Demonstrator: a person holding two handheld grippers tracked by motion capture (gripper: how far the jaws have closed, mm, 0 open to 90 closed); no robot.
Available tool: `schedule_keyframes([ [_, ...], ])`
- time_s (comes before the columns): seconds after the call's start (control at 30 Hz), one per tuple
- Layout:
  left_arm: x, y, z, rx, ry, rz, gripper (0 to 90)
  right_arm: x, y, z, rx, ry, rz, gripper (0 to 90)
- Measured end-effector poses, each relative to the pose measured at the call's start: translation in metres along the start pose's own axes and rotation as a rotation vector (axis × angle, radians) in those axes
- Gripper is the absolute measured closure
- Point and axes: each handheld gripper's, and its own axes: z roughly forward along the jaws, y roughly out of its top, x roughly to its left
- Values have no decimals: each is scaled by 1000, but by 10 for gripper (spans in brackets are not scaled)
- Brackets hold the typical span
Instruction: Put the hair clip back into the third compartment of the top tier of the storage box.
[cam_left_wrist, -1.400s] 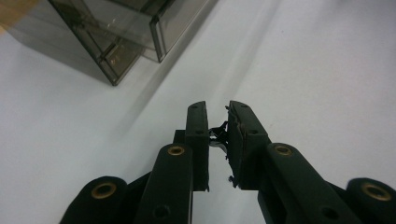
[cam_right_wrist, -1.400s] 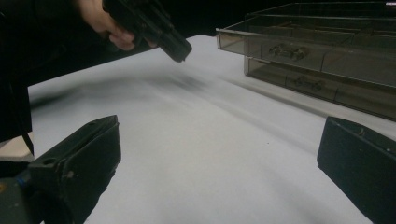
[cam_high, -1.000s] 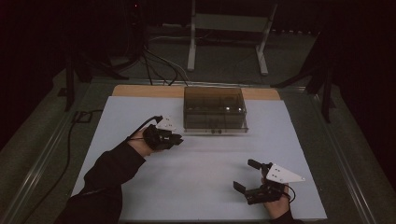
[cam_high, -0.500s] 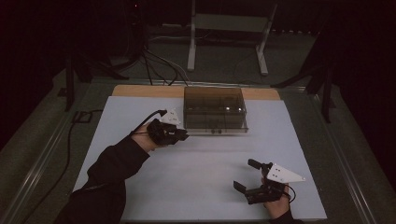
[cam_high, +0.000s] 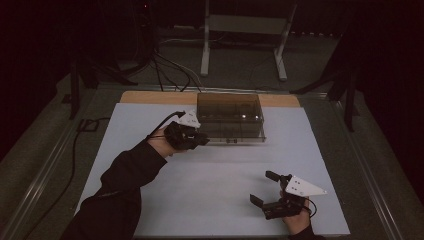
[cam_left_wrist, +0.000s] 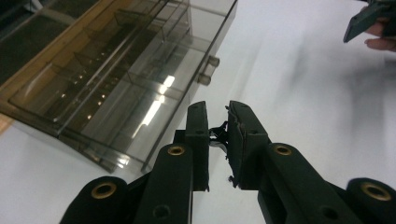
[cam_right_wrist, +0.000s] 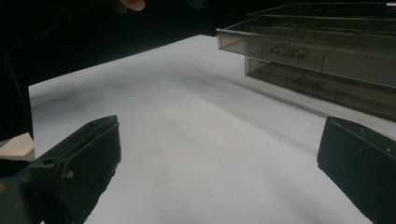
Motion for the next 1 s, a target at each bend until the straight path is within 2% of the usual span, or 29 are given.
schedule_keyframes([
  [0.43, -2, 15, 8, -35, -15, -15, 804, 1, 0, 0, 0, 4, -3, 0],
  [1.0, -5, 29, 26, -50, 2, -28, 804, 1, 0, 0, 2, 5, -5, 0],
])
